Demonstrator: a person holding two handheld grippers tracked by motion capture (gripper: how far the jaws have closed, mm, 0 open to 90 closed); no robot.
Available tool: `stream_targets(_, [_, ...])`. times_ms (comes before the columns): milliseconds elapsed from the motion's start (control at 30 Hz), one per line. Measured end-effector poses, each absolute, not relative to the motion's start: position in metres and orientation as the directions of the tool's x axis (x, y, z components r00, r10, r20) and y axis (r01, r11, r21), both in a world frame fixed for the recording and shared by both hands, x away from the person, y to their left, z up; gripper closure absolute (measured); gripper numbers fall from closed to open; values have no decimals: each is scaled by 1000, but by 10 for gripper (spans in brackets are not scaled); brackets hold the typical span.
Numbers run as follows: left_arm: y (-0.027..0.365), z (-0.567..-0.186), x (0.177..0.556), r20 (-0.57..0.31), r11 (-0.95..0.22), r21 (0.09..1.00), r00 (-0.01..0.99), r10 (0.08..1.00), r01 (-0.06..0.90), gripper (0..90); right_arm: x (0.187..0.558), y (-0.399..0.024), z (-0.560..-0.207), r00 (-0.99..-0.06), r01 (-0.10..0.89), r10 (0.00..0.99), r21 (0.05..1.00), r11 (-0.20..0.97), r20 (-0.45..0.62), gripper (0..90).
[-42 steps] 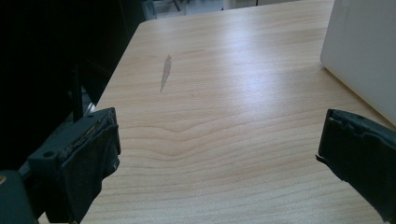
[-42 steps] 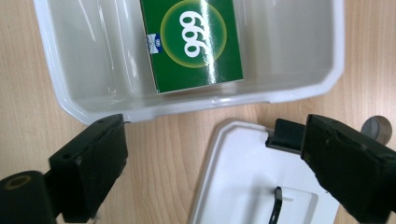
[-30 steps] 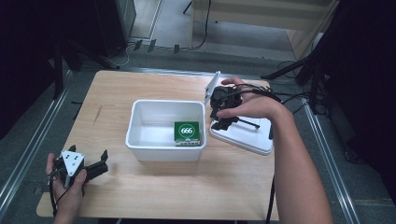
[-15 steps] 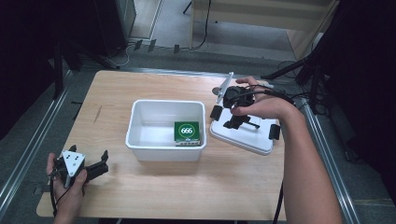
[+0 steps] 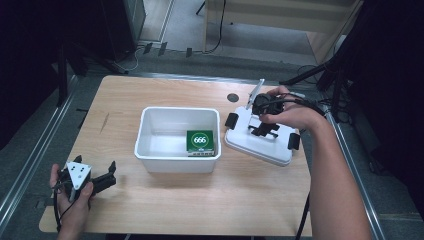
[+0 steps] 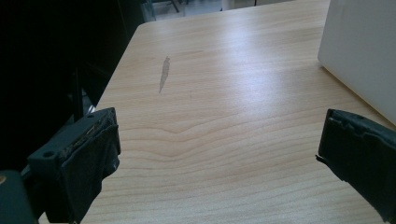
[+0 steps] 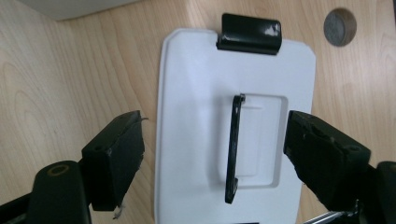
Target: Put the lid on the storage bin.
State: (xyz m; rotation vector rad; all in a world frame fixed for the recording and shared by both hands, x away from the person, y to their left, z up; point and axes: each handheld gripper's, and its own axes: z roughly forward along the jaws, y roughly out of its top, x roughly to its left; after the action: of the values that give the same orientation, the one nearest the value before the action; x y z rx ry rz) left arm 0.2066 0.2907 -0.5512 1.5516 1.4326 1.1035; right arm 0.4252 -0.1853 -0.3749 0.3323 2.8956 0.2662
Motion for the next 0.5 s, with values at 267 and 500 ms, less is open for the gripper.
stream_targets(267, [291,-551,206,106,-100,929,4,994,357,0,436,-202,-394,-941,261,294,194,946,-170,183])
stream_targets(500, [291,-551,206,105,-99,928,4,994,358,0,443,-208,-407,-934,291,319,174,941,-161,208])
